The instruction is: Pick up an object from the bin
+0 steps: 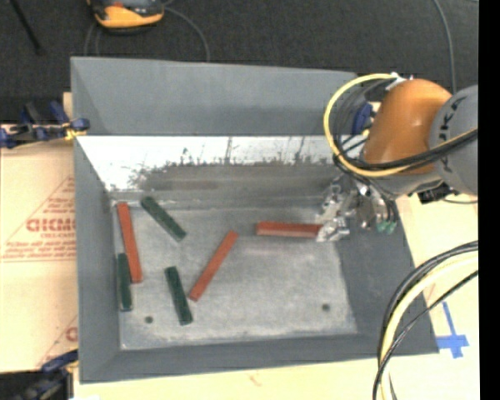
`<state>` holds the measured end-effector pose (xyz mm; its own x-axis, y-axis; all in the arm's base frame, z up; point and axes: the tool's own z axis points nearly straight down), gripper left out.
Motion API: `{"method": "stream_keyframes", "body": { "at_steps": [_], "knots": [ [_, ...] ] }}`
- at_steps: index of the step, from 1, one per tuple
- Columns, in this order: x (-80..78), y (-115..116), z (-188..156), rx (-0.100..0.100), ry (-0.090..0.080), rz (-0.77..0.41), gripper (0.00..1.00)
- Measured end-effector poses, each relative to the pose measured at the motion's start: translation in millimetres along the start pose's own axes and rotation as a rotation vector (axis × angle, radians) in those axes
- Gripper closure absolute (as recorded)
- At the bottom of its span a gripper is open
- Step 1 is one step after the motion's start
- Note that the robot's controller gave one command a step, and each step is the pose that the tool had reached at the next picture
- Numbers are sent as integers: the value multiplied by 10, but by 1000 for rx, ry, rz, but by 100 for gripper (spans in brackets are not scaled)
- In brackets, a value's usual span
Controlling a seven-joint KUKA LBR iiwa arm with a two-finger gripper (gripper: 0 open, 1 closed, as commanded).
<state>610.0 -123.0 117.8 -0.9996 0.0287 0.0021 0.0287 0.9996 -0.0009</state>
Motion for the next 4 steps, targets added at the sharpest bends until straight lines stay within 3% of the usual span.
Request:
{"method": "stream_keyframes", "body": {
  "at_steps": [1, 2, 3, 4],
  "knots": [
    [269, 517, 356, 7, -14, -30, 100],
    [269, 517, 356, 7, -14, -31, 100],
    [204, 545, -4, 0, 0, -48, 100],
    [-22, 481, -694, 0, -4, -47, 100]
  ]
}}
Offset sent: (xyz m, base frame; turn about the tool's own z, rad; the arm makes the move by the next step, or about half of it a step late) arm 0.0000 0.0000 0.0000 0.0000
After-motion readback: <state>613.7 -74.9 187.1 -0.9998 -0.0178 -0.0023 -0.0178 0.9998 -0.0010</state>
